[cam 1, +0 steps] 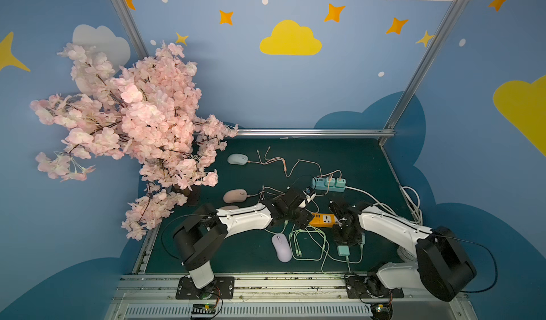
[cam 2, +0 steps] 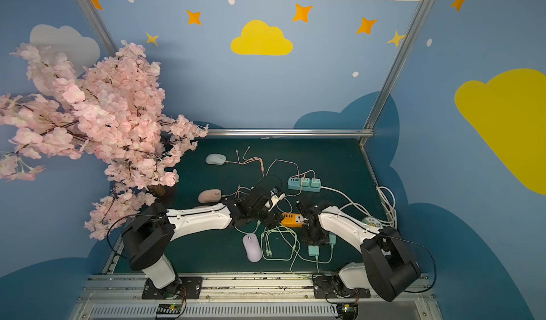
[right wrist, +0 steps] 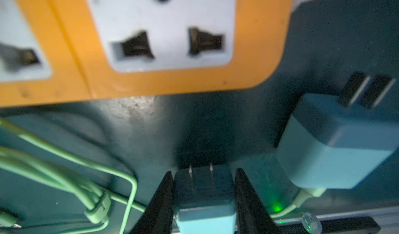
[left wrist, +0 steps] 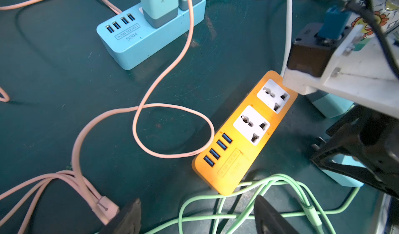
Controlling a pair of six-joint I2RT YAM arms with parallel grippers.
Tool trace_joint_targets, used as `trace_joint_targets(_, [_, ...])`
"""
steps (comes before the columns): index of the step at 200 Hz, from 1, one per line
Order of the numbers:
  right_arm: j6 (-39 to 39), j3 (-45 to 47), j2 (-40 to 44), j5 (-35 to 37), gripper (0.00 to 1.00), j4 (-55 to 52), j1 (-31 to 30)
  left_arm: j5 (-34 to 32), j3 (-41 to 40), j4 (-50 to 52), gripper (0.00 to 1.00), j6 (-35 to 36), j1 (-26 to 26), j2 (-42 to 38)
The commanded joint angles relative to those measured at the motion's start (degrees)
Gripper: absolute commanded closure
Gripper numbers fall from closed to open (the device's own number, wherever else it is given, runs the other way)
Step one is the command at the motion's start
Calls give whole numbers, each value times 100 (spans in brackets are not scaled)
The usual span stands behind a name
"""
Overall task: Unplug the wireless mouse
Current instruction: Pick up the plug from the center of the board.
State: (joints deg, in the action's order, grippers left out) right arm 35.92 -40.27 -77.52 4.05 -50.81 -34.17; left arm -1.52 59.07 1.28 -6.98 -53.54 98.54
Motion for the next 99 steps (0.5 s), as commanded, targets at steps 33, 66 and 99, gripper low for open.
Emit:
trace_joint_targets(33, [251, -620, 209, 834, 97, -441, 166, -77, 114, 118, 18, 69, -27, -213])
trace_joint_targets(66, [324, -1059, 82, 1431, 94, -591, 689, -85, 122, 127, 18, 74, -43, -212])
trace_joint_targets(99, [433, -1355, -51, 1962, 95, -577, 1251, -77, 114, 127, 18, 83, -60, -241])
